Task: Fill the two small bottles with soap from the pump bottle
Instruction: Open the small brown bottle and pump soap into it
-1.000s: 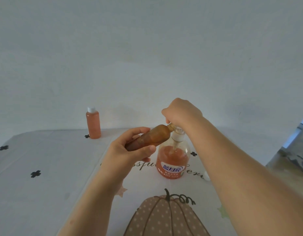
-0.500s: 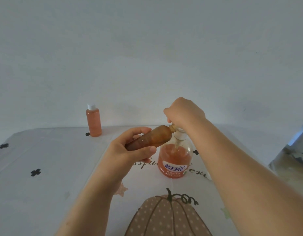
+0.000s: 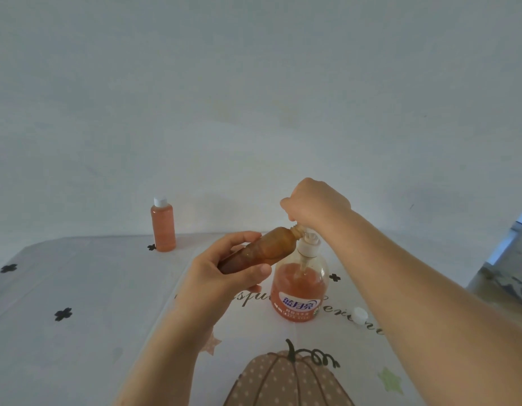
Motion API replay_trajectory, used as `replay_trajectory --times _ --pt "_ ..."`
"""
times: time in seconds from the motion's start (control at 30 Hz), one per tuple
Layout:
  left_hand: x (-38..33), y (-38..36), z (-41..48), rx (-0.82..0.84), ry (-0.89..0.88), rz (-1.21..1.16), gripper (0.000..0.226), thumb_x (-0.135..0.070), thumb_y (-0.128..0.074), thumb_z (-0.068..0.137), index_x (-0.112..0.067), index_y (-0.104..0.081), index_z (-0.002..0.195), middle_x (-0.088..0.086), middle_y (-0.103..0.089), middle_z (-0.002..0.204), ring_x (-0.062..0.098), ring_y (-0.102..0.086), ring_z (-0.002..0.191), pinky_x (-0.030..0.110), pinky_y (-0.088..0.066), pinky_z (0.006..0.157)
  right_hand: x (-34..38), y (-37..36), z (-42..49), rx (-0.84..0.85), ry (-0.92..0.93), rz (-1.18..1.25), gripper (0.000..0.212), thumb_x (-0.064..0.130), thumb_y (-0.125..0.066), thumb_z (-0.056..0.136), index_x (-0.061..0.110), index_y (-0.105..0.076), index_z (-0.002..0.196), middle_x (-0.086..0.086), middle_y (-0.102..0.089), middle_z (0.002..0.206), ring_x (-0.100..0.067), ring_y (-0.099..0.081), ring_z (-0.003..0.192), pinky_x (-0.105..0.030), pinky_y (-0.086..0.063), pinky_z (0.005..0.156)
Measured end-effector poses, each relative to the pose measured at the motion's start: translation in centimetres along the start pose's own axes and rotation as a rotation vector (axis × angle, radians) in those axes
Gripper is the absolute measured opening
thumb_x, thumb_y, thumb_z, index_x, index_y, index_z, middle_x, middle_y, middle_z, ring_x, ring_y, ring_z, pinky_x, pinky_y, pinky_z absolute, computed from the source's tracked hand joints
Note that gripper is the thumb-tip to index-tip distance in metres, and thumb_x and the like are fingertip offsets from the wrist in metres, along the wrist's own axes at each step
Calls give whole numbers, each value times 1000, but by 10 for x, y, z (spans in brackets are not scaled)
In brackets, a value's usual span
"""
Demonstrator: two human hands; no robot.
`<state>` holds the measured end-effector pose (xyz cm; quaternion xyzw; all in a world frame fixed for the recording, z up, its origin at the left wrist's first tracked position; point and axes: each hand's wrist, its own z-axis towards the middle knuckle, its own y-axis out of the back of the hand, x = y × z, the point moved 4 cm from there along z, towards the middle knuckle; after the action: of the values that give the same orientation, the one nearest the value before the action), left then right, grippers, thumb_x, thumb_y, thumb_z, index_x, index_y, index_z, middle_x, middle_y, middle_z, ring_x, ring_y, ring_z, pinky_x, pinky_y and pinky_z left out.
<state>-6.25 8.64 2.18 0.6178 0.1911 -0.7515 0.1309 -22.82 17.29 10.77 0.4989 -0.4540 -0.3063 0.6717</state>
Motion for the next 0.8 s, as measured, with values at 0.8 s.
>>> replay_trajectory --times 0.8 --pt "0 -1 0 -37 -7 47 42 -6 -82 71 -30 -72 104 0 -75 92 27 -72 78 44 -60 80 -4 -11 9 2 -8 56 23 16 -52 86 12 -73 93 -3 -75 92 -21 -59 67 -25 -37 55"
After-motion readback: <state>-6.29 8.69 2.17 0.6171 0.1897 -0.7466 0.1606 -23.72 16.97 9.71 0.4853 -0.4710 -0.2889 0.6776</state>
